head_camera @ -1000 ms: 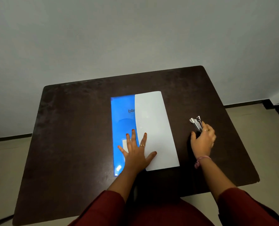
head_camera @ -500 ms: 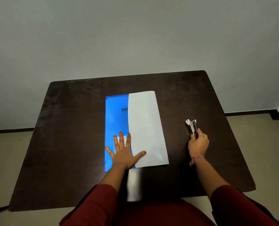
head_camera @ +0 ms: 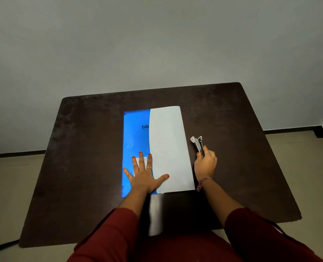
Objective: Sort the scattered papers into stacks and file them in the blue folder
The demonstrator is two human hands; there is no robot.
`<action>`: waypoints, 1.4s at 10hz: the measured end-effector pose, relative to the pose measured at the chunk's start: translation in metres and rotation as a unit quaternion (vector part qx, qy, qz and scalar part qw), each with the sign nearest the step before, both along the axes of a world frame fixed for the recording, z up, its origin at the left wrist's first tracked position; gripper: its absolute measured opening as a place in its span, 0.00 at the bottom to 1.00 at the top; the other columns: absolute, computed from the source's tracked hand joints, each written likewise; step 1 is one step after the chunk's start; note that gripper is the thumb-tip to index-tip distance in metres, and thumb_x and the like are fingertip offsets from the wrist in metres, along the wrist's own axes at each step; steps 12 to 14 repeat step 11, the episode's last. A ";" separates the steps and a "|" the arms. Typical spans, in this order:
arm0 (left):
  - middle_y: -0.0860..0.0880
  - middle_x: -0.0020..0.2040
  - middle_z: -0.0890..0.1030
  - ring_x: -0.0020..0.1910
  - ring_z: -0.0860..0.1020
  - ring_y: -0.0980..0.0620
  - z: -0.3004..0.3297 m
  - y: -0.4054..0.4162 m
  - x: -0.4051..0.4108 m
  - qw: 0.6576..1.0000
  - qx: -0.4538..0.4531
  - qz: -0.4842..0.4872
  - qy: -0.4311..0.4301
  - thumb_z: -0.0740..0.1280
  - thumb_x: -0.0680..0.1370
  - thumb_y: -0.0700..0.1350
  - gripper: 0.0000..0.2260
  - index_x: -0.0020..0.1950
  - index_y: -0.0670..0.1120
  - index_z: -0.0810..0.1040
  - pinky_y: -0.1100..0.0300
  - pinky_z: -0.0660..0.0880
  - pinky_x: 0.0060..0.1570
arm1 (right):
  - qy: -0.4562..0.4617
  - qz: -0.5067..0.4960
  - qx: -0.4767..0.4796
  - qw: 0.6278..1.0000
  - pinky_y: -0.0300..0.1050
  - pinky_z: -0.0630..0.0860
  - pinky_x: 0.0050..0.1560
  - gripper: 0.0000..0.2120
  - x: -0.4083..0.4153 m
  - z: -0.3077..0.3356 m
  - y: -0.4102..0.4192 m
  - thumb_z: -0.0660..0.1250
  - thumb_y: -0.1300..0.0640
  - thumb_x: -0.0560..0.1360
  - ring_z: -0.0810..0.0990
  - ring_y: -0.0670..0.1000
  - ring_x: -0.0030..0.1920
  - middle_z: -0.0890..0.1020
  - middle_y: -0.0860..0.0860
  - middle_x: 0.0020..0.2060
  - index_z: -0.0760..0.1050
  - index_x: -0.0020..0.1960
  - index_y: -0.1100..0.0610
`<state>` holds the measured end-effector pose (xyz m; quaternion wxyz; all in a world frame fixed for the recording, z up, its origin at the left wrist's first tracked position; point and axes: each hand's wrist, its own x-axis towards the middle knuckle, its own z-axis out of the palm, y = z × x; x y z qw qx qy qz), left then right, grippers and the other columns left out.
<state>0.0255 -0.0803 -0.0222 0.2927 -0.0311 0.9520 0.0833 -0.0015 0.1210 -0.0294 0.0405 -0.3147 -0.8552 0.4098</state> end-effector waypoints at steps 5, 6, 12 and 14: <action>0.46 0.76 0.31 0.75 0.33 0.39 0.001 -0.004 -0.006 1.000 0.010 -0.011 -0.002 0.52 0.71 0.75 0.46 0.78 0.53 0.35 0.33 0.38 0.69 | -0.055 0.008 0.017 0.998 0.50 0.68 0.66 0.22 0.004 0.002 -0.014 0.63 0.61 0.78 0.69 0.59 0.66 0.72 0.61 0.64 0.66 0.71 0.64; 0.45 0.77 0.34 0.76 0.35 0.39 0.003 -0.009 -0.008 0.999 0.026 -0.009 0.020 0.52 0.73 0.73 0.43 0.78 0.52 0.37 0.34 0.38 0.70 | -0.048 0.013 0.049 0.998 0.51 0.66 0.67 0.22 0.005 0.007 -0.018 0.62 0.59 0.78 0.68 0.58 0.66 0.71 0.59 0.65 0.67 0.71 0.61; 0.51 0.76 0.33 0.75 0.33 0.48 0.024 -0.031 -0.045 0.967 0.052 -0.079 0.236 0.37 0.74 0.66 0.36 0.75 0.47 0.34 0.44 0.34 0.70 | 0.013 0.339 0.197 0.920 0.49 0.42 0.75 0.29 -0.019 0.031 -0.049 0.54 0.47 0.82 0.49 0.51 0.78 0.53 0.50 0.78 0.48 0.78 0.54; 0.51 0.76 0.33 0.75 0.33 0.48 0.024 -0.031 -0.045 0.967 0.052 -0.079 0.236 0.37 0.74 0.66 0.36 0.75 0.47 0.34 0.44 0.34 0.70 | 0.013 0.339 0.197 0.920 0.49 0.42 0.75 0.29 -0.019 0.031 -0.049 0.54 0.47 0.82 0.49 0.51 0.78 0.53 0.50 0.78 0.48 0.78 0.54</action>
